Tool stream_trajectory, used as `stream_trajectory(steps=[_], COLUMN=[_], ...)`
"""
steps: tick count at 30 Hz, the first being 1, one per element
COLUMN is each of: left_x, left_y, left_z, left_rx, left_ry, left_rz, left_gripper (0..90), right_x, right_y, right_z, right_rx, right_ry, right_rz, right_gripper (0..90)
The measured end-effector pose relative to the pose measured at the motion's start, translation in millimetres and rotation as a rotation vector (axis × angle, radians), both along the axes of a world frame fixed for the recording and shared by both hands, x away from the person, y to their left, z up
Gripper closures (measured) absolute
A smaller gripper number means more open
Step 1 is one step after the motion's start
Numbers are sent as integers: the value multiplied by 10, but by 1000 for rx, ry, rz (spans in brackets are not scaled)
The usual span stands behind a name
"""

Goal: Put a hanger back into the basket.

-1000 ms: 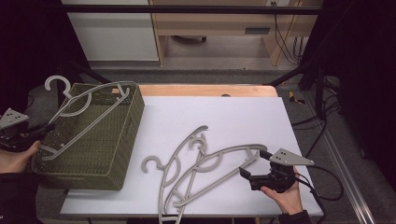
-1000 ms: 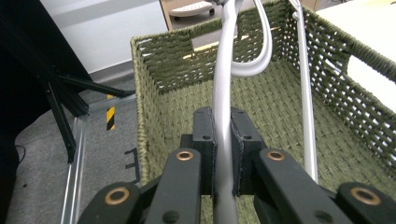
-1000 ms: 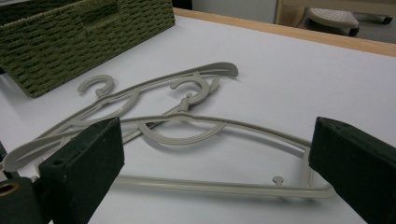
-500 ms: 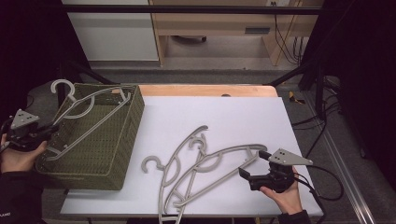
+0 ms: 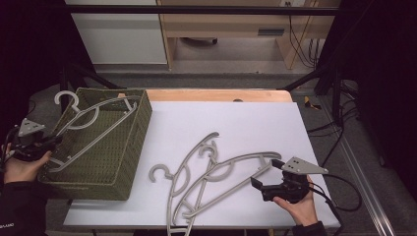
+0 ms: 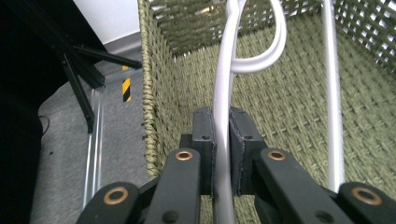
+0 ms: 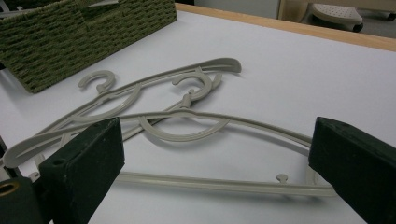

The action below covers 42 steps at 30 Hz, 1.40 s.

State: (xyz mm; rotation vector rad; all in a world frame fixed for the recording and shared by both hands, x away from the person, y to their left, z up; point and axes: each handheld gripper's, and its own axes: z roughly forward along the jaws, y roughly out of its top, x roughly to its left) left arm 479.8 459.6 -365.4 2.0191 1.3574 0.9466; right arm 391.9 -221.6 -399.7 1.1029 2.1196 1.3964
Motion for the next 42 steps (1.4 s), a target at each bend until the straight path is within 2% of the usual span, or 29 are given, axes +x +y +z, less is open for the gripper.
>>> stream_trajectory(steps=[1,4,6,8,9,12,15,18,19,20,23,24,25,28,29,30,31,33,34,35,36,38,39,41,42], left_x=[19,34,62,68,73,87,93,63,47,30,-41,-41,-100,-187,-187,-242,-242,-289,-312,-331,-373,-409,-409,-446,-482], left_y=[-34,-48,-29,-34,-45,-38,-34,-17,-13,-11,-13,-13,-39,-114,-114,-176,-176,-256,-301,-356,-465,-568,-568,-670,-770], left_z=[-29,-36,-44,-46,-50,-45,-45,0,20,36,114,114,177,275,275,337,337,383,403,416,439,447,447,446,431], left_rx=[45,67,40,75,65,75,76,27,23,21,-26,-26,-61,-104,-104,-147,-147,-196,-204,-212,-225,-262,-262,-283,-316], left_ry=[24,32,68,77,74,105,113,102,100,84,53,53,26,-14,-14,-45,-45,-69,-79,-93,-110,-136,-136,-161,-175], left_rz=[1,2,6,12,18,31,47,53,50,54,45,45,28,-3,-3,-27,-27,-45,-59,-68,-101,-144,-144,-177,-208], left_gripper=[820,820,819,817,815,807,786,787,778,778,768,761,751,701,678,650,623,594,550,550,499,451,427,407,368], right_x=[0,-1,2,2,1,0,-1,-2,-1,-1,-1,-2,-1,-4,-3,-4,-4,-4,-3,-3,-1,-1,-1,-3,-3], right_y=[-1,-1,-3,-3,0,-4,-8,-10,-11,-12,-15,-16,-22,-31,-37,-37,-37,-35,-34,-34,-34,-35,-35,-43,-51], right_z=[0,0,-2,-2,-2,1,3,7,7,6,6,7,9,15,16,18,18,19,18,18,18,20,20,23,29], right_rx=[0,-2,-7,-7,-6,-4,-7,-4,-4,-3,-3,1,0,7,5,7,7,12,13,13,12,15,15,13,19], right_ry=[-1,0,-3,-3,-2,-4,-5,-7,-7,-7,-7,-5,-7,-10,-14,-14,-14,-16,-16,-16,-17,-15,-15,-18,-23], right_rz=[-1,-1,-1,-1,-5,-3,-4,-8,-9,-8,-9,-9,-12,-15,-12,-13,-13,-17,-18,-18,-17,-19,-19,-17,-18], right_gripper=[36,36,36,36,36,36,36,36,37,37,37,37,37,38,38,38,38,38,38,38,37,37,37,36,36])
